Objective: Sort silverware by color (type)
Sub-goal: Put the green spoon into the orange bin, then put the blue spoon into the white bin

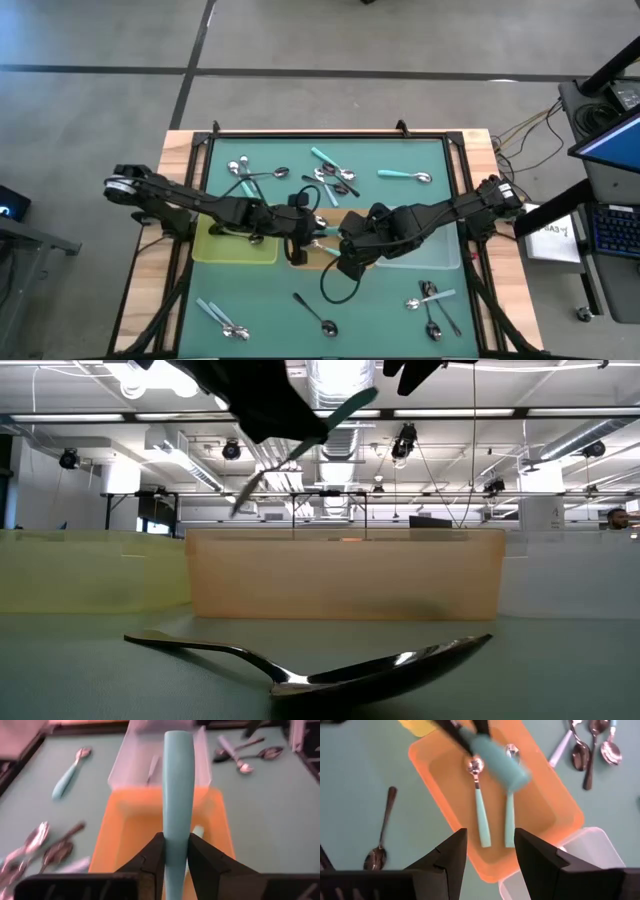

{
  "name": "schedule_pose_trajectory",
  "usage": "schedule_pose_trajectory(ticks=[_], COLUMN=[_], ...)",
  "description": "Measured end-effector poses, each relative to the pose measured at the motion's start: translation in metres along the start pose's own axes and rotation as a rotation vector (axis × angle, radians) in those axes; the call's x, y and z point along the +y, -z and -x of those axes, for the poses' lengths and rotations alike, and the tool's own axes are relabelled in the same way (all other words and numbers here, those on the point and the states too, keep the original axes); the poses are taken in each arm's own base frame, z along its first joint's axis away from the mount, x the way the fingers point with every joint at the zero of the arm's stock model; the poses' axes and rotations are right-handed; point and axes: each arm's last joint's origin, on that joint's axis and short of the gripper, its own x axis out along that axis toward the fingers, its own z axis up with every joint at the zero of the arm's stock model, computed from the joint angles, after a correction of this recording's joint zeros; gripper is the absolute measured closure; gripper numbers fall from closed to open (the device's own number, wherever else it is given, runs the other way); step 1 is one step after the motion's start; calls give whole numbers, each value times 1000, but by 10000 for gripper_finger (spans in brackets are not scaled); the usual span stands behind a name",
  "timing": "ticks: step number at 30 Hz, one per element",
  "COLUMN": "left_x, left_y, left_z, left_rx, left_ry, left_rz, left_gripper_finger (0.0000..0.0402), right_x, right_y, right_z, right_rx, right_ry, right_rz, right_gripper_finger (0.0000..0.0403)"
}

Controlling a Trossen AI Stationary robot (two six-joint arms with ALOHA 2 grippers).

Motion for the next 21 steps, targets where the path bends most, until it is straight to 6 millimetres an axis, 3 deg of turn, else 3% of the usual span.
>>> schedule_pose_trajectory(ticks=[4, 9, 21], left_x=[-2, -3, 1], left_y=[5, 10, -7], left_z=[-14, -19, 5], left_rx=[3, 26, -60], left_ry=[-1, -4, 4], left_rz=[-17, 54, 122], left_gripper_finger=[338, 345, 288], right_x=[-1, -3, -4], right_y=[4, 8, 9], right_z=[-6, -10, -11], right_rx=[23, 55, 68], right_ry=[20, 35, 48], right_rz=[-4, -9, -6], right_gripper_finger=[248, 248, 248])
